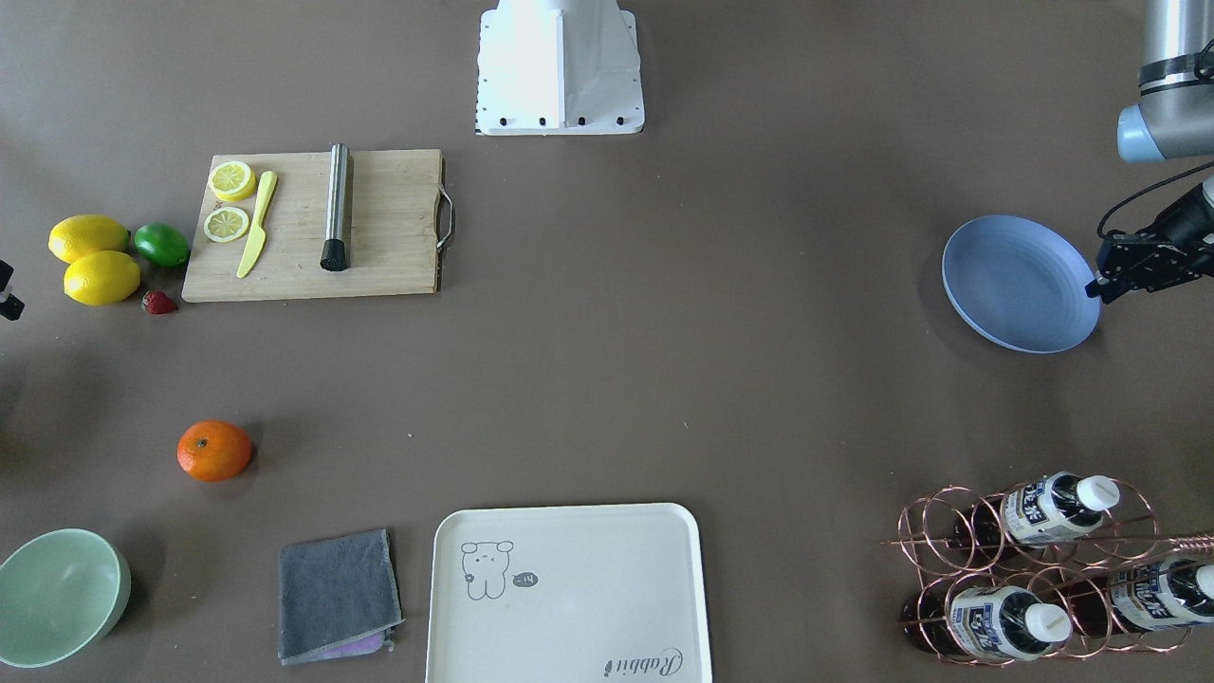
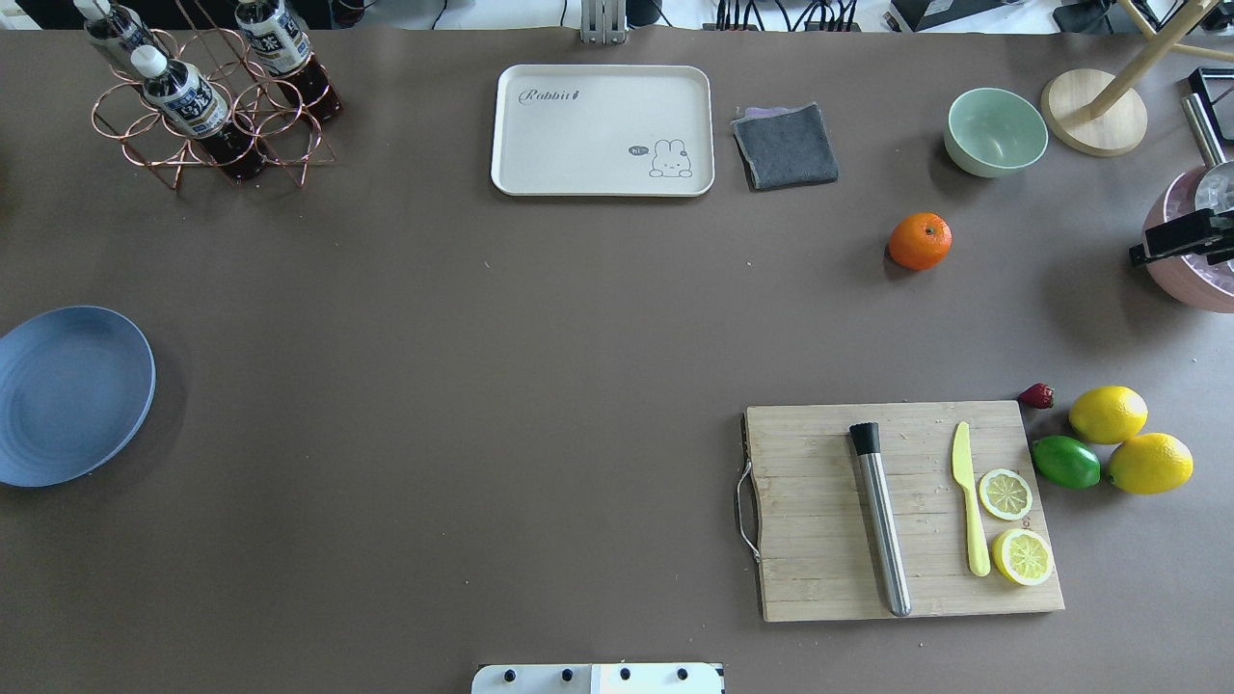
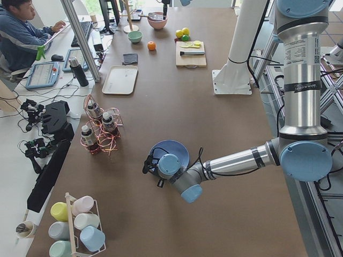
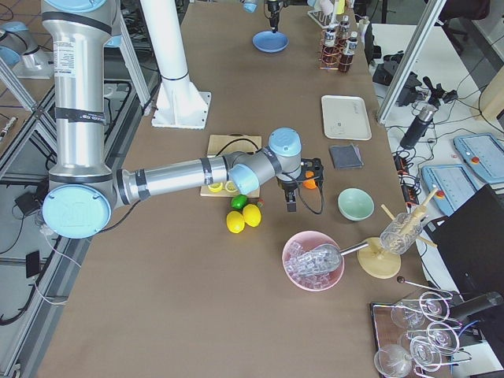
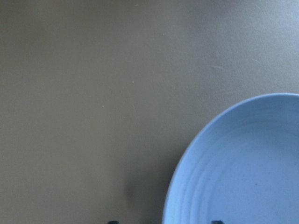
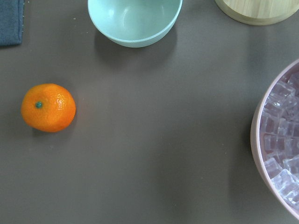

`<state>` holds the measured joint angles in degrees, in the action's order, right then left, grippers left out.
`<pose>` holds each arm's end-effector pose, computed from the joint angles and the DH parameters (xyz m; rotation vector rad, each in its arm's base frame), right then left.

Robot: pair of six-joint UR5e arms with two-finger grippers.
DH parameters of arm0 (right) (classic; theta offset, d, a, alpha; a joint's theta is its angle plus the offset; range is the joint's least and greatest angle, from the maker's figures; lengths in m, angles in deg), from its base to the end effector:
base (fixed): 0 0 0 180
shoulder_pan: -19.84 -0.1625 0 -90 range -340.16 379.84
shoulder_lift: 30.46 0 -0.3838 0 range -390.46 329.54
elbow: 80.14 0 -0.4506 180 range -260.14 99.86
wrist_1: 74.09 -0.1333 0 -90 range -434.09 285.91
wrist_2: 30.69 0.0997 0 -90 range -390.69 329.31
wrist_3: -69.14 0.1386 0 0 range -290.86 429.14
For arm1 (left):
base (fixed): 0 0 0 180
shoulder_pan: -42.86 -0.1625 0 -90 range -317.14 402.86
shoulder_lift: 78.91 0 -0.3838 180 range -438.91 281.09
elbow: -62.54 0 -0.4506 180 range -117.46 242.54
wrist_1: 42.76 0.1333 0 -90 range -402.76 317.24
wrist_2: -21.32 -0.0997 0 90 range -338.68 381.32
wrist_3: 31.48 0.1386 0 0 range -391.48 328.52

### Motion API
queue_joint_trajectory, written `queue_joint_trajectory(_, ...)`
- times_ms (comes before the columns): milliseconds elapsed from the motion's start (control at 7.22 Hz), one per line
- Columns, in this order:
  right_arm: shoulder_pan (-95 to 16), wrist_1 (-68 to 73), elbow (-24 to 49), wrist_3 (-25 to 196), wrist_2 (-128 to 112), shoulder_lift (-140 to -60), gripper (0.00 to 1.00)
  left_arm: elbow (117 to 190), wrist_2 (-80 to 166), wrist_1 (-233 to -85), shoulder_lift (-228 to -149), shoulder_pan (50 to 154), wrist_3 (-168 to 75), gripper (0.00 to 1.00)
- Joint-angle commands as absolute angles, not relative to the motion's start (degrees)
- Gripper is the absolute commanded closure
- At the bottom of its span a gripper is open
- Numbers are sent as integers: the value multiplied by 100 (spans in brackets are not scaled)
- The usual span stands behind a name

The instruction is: Pick orange to plate

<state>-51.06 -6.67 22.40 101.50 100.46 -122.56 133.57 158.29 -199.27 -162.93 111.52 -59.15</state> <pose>-0.1466 -0.5520 0.4976 0.1931 -0.8662 0.0092 0.1543 -0.4829 0.7389 0.2967 0.9934 0.1966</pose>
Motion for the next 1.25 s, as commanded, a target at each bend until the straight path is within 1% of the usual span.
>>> queue_joint_trajectory(0, -5091, -667, 2225, 10148, 9984, -12257, 0, 13356, 15834, -19930, -16293, 11142, -5960, 86)
queue_joint_trajectory(415, -5074, -667, 2208, 10131, 9957, -12257, 0, 13364, 15817, -19886, -16372, 11098, -5978, 86)
queue_joint_trajectory(554, -5074, -667, 2199, 10131, 9957, -12257, 0, 13417, 15834, -19894, -16381, 11098, -6065, 100)
queue_joint_trajectory(831, -5074, -667, 2208, 10131, 9957, -12257, 0, 13636, 16411, -19921, -16512, 11106, -6712, 100)
queue_joint_trajectory(1108, -5074, -667, 2208, 10131, 9965, -12257, 0, 14039, 16520, -19938, -16810, 11098, -7939, 100)
